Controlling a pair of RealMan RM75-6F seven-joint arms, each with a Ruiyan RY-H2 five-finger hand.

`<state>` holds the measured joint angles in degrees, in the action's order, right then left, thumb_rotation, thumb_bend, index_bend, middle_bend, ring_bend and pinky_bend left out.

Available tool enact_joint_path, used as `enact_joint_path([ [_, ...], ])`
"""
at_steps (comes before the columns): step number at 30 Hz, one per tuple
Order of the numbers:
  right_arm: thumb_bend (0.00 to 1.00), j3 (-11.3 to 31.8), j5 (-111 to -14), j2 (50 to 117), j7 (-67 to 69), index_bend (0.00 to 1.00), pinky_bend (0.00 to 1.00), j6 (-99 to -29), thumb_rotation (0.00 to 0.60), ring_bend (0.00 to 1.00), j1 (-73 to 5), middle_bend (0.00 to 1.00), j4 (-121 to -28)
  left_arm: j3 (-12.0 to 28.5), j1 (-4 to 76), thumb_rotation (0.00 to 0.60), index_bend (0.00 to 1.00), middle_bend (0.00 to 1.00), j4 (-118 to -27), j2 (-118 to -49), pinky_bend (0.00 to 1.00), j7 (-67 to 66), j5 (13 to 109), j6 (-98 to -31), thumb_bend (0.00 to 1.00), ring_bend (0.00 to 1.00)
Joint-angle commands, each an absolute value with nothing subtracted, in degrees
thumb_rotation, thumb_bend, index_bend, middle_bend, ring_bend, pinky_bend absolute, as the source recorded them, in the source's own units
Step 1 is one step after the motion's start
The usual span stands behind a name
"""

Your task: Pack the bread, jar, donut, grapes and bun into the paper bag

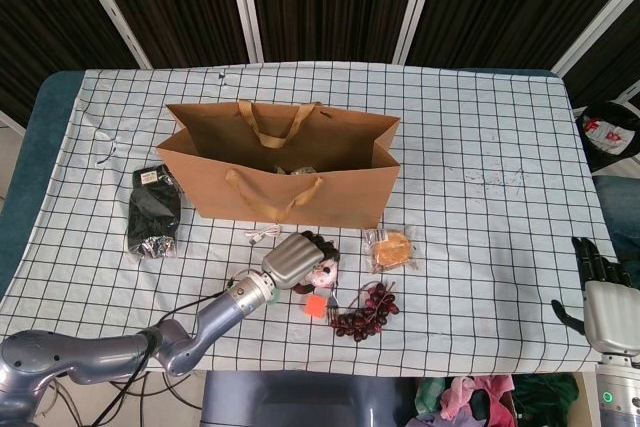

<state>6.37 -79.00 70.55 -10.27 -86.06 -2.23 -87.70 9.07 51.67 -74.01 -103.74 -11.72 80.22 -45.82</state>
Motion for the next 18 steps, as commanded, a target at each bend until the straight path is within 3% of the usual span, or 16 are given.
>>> enact_joint_path([
  [1,0.15,6.4,-79.1,70.5,-10.2,0.0,0.2,-86.2,0.6,0.19,-2.2,0.07,-87.7,8.9,51.4,0.6,0.38,0.48,-74.4,-103.1,0.38,-10.9,81.0,-47.2,0.31,0.35],
  [9,0.15,6.4,-79.3,70.7,-10.3,0.0,0.2,-86.4,0.6,0.19,-2.2,0.07,-87.7,8.9,50.3,0.6,0.4,0.5,-79.2,-99.6,0.4,-8.1,84.5,-52.8,0.34,0.37],
  [18,0.15,6.6,-79.0,70.6,-10.6,0.0,0.2,-86.6,0.6,0.19,-2.1,0.07,-87.9,7.7,48.8,0.6,0.39,0.5,-91.4,-92.9,0.4,-6.3,92.9,-61.0,0.34,0.37],
])
